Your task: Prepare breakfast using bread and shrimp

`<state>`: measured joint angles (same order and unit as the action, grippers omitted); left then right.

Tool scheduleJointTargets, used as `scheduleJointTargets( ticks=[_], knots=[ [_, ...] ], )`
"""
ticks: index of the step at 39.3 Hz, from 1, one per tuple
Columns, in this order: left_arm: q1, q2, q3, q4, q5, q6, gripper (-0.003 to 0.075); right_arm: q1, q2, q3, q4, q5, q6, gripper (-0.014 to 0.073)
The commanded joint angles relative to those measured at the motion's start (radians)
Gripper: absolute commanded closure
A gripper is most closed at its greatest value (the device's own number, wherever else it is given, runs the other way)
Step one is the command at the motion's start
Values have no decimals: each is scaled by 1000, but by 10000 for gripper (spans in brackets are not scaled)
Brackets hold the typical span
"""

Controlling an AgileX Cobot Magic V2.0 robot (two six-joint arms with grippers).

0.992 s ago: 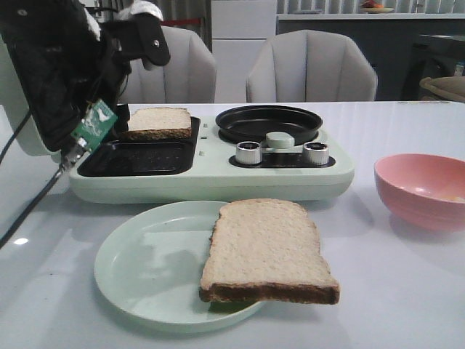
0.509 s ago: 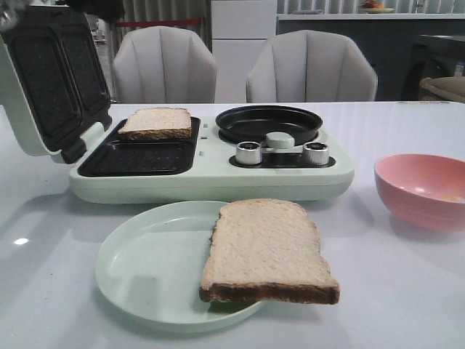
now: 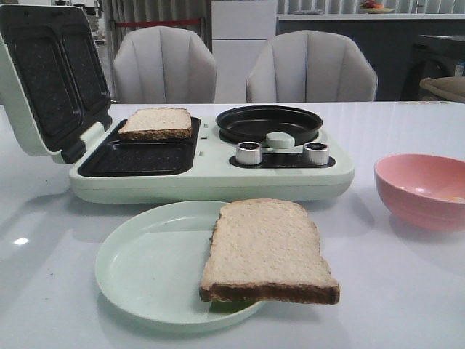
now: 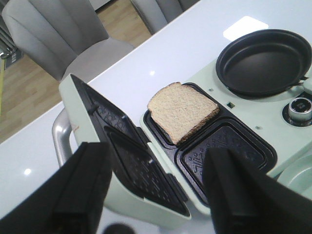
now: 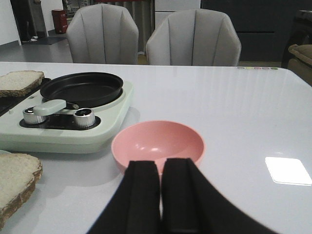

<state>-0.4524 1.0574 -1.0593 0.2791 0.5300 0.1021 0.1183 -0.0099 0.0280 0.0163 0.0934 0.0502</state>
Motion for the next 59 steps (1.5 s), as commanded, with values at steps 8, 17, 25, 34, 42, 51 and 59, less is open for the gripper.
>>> scheduleJointTargets(
  ticks=[8, 17, 25, 34, 42, 51, 59],
  knots=[
    [146, -226, 169, -211, -101, 105, 263, -6, -22, -18, -16, -78, -2, 408],
    [258, -454, 367, -301, -214, 102, 263, -6, -22, -18, -16, -78, -2, 408],
    [262, -632, 510, -317, -277, 94, 263, -6, -22, -18, -16, -78, -2, 408],
    [262, -754, 596, -381, -326, 37, 263, -6, -22, -18, -16, -78, -2, 408],
    [214, -853, 667, -423, -368, 37, 263, -6, -22, -18, -16, -78, -2, 408],
    [170, -925, 728, -447, -421, 37, 263, -6, -22, -18, -16, -78, -2, 408],
    [170, -925, 731, -466, -433, 37, 263, -6, -22, -18, -99, -111, -38, 408]
  ],
)
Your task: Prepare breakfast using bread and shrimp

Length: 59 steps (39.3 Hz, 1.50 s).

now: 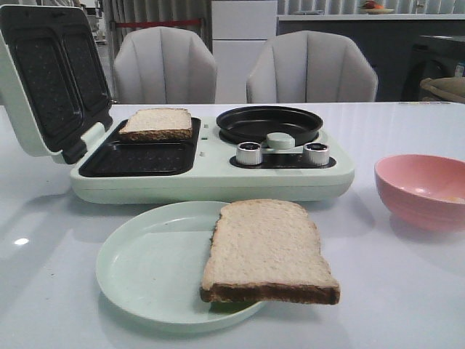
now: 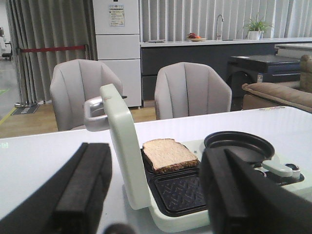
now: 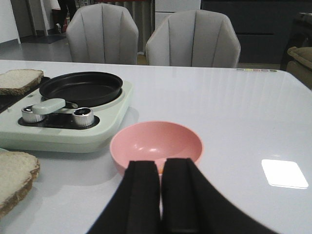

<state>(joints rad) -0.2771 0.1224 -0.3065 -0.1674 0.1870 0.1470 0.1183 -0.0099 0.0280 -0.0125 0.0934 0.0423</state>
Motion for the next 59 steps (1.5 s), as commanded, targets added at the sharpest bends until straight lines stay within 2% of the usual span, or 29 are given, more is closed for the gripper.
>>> scheduleJointTargets(
  ticks=[1, 7, 13, 17, 23, 29, 39, 43, 47, 53, 56, 59],
  knots=[
    [-5, 10, -19, -22, -90, -8, 263, -6, -22, -18, -83, -120, -31, 408],
    [-5, 10, -9, -58, -90, -8, 263, -6, -22, -18, -89, -181, -30, 408],
    [-5, 10, -9, -58, -88, -8, 263, -4, -22, -18, -24, -322, 18, 408],
    [-5, 10, -9, -56, -88, -8, 263, -4, -22, -25, 13, -361, 18, 408],
    [-5, 12, -9, -56, -88, -8, 263, -4, 27, -107, 141, -202, 57, 408],
    [-5, 12, -9, -54, -90, -8, 263, -4, 132, -241, 148, -28, 56, 408],
    [-5, 12, -9, -54, -89, -8, 263, -3, 185, -265, 148, -26, 56, 408],
    [-5, 12, -9, -54, -89, -8, 263, -3, 185, -271, 148, 21, 56, 405],
    [-5, 12, -9, -54, -91, -8, 263, -3, 186, -298, 148, 96, 56, 338],
    [-5, 12, -9, -54, -91, -8, 263, 9, 195, -341, 150, 145, 55, 130],
    [-5, 12, -9, -54, -92, -8, 263, 29, 227, -350, 154, 162, 55, 91],
    [-5, 12, -9, -54, -92, -8, 263, 51, 285, -359, 158, 191, 55, 90]
  ],
)
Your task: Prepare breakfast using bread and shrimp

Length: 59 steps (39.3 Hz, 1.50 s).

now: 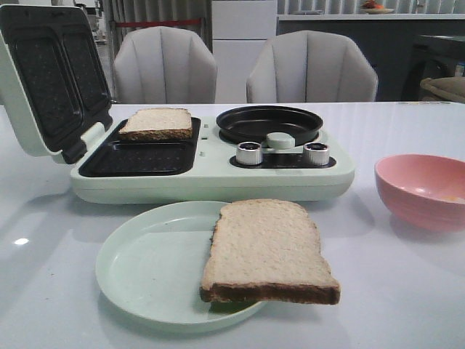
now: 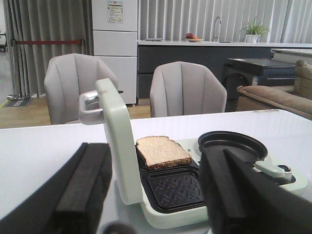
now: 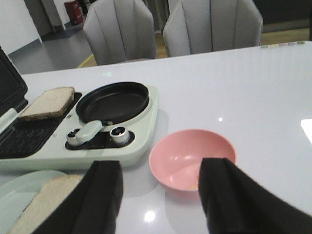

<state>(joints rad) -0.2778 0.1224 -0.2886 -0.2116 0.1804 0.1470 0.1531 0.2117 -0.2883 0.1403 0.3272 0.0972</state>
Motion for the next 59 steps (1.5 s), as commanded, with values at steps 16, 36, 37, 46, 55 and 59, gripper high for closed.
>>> scheduleJointTargets(
  ticks=[16, 36, 37, 46, 55, 59],
  knots=[
    [-4, 12, -26, -10, -94, -8, 263, 116, 601, -248, 164, 89, -9, 139],
    [-4, 12, -26, -10, -94, -8, 263, 133, 1096, -424, 497, 102, -241, 138],
    [-4, 12, -26, -10, -94, -8, 263, 133, 1108, -430, 531, 102, -262, 138],
    [-4, 12, -26, -10, -94, -8, 263, 125, 1251, -479, 849, 150, -544, 138],
    [-4, 12, -26, -10, -94, -8, 263, 125, 1379, -514, 1098, 195, -781, 138],
    [-4, 12, -26, -10, -94, -8, 263, 125, 1428, -523, 1139, 191, -836, 138]
  ],
)
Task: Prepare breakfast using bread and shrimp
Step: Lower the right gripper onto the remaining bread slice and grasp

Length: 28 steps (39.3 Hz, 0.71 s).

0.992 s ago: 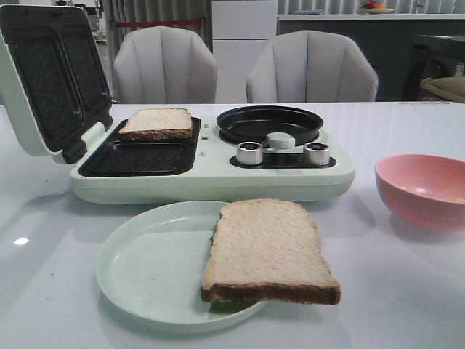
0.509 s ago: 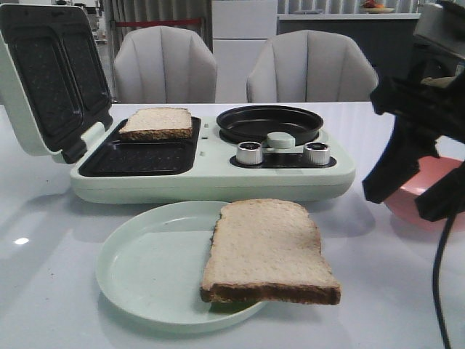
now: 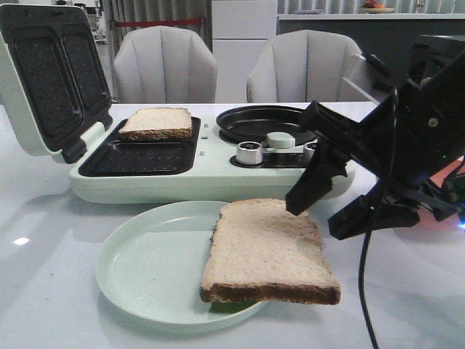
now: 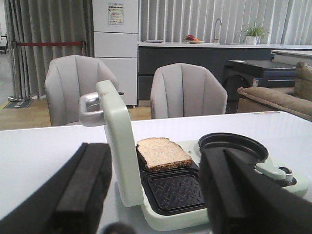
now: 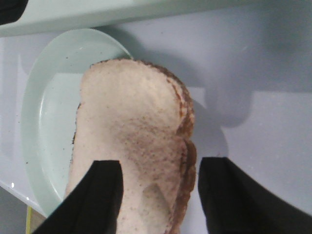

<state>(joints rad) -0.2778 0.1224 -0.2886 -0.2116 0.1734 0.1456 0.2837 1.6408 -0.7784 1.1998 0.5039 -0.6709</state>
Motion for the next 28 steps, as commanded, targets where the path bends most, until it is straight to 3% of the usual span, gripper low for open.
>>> scheduleJointTargets(
  ticks=[1, 20, 24, 28],
  knots=[
    [-4, 12, -26, -10, -87, -7, 263, -5, 9, -33, 81, 10, -68, 138],
    [-4, 12, -26, -10, -87, -7, 263, -6, 115, -70, 234, 79, -203, 141],
    [-4, 12, -26, -10, -87, -7, 263, -15, 115, -70, 260, 92, -230, 216],
    [-4, 12, -26, -10, -87, -7, 263, -31, 115, -70, 278, 113, -244, 366]
  ],
)
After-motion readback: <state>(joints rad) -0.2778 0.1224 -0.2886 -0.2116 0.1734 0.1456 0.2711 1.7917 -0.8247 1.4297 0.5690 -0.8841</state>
